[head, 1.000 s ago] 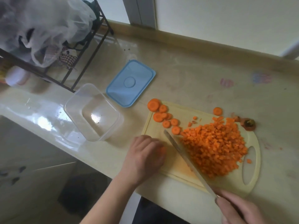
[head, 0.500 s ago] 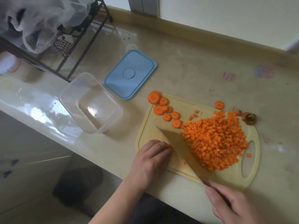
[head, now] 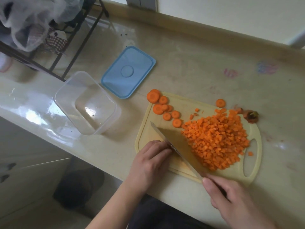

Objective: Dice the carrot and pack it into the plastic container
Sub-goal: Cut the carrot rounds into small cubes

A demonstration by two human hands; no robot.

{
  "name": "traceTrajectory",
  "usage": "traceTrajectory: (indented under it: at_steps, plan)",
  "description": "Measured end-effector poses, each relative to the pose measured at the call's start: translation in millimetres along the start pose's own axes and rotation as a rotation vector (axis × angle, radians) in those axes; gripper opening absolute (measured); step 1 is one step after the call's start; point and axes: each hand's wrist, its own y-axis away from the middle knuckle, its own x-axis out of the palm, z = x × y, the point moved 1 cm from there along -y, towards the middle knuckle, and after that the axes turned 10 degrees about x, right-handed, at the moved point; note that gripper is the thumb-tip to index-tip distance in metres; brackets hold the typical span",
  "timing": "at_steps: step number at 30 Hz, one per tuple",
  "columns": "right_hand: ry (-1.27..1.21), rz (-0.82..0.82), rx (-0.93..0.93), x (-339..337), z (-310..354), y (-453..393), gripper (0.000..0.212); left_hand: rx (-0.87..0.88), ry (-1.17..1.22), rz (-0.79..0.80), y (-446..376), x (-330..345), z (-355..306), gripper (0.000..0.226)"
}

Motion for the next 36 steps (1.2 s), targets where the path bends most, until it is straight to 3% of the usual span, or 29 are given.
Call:
traceTrajectory:
  at_steps: [5,11,14,16,20,23,30,36]
  plan:
    - [-0.056,-0.014,0.007,1,-5,7,0.024,-0.025,-0.038,0.021,-3,-3,-5,0.017]
    - [-0.02,-0.05,0.006,-2,-10,14,0.062,-0.001,-0.033,0.037,-2,-6,-6,0.015]
    - [0.014,-0.071,0.001,-3,-8,12,0.069,0.0,-0.021,0.038,1,-7,-5,0.02]
    - [0.029,-0.035,-0.026,-3,-2,8,0.064,-0.001,-0.013,0.04,1,-7,-4,0.027]
    - [0.005,0.023,-0.022,-2,8,-2,0.018,-0.001,-0.036,0.045,2,-9,-4,0.018]
    - [-0.056,0.036,-0.019,-2,3,2,0.018,0.0,-0.063,0.056,3,-9,-3,0.015]
    - [-0.111,0.056,-0.024,-3,-11,11,0.041,-0.001,-0.039,0.021,5,-9,-5,0.012]
    - [-0.038,0.044,-0.083,-1,-11,12,0.039,-0.011,-0.008,0.021,5,-8,-4,0.024]
